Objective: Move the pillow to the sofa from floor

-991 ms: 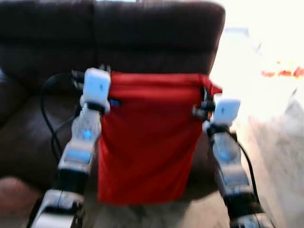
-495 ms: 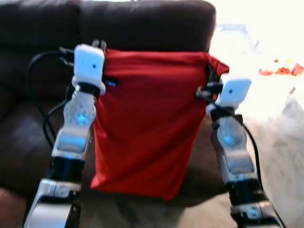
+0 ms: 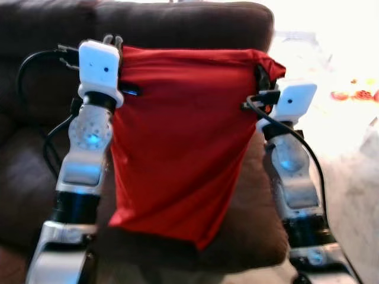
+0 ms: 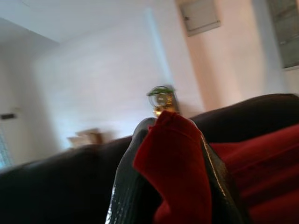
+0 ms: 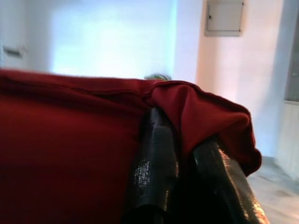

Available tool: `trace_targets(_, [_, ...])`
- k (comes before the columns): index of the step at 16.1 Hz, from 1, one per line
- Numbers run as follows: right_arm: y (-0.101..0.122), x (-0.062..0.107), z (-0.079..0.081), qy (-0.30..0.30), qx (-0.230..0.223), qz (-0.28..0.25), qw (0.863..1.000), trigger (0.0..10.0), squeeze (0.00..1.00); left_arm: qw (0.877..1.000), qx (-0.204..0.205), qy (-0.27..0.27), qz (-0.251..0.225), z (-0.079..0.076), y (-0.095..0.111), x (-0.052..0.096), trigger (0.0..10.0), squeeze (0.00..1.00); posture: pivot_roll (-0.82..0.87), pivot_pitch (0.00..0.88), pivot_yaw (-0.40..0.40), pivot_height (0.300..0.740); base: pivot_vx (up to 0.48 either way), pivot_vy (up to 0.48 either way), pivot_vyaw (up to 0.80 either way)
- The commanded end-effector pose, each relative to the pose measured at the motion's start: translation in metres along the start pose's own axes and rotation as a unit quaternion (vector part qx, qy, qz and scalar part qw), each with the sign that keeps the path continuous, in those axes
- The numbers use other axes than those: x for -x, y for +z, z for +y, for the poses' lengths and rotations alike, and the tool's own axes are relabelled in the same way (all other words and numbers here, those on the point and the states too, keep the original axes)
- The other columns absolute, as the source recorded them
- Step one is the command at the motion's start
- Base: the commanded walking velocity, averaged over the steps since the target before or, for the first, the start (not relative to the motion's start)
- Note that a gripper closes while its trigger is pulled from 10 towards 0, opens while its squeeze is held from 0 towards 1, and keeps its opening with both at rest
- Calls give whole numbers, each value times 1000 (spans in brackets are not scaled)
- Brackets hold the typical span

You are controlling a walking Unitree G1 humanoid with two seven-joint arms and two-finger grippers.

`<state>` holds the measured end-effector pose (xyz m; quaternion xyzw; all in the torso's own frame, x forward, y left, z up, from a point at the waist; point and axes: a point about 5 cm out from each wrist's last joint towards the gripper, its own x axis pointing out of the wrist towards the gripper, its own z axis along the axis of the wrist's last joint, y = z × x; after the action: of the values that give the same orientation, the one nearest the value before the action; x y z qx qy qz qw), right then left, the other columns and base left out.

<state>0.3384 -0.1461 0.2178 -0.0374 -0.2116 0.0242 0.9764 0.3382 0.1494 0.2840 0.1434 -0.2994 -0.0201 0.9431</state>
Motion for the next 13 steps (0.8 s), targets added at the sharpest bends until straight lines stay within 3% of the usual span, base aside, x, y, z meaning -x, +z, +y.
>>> trace_targets(1, [20, -8, -12, -29, -7, -43, 999, 10000, 0, 1000, -9, 29, 5, 18, -1, 2, 10000, 0, 83, 0, -38, 740, 0, 0, 0])
trace_targets(10, [-19, -13, 10, 18, -30, 32, 999, 10000, 0, 995, -30, 24, 93, 25, -40, 5, 10000, 0, 92, 0, -37, 740, 0, 0, 0])
trace_targets(12, [-18, -15, 14, 27, -33, 25, 999, 10000, 0, 996, -28, 24, 82, 25, -34, 0, 10000, 0, 96, 0, -37, 740, 0, 0, 0])
trace_targets(13, [-11, -22, 9, 12, -44, 8, 999, 10000, 0, 998, -29, 17, 50, 25, -17, -11, 10000, 0, 101, 0, -35, 740, 0, 0, 0])
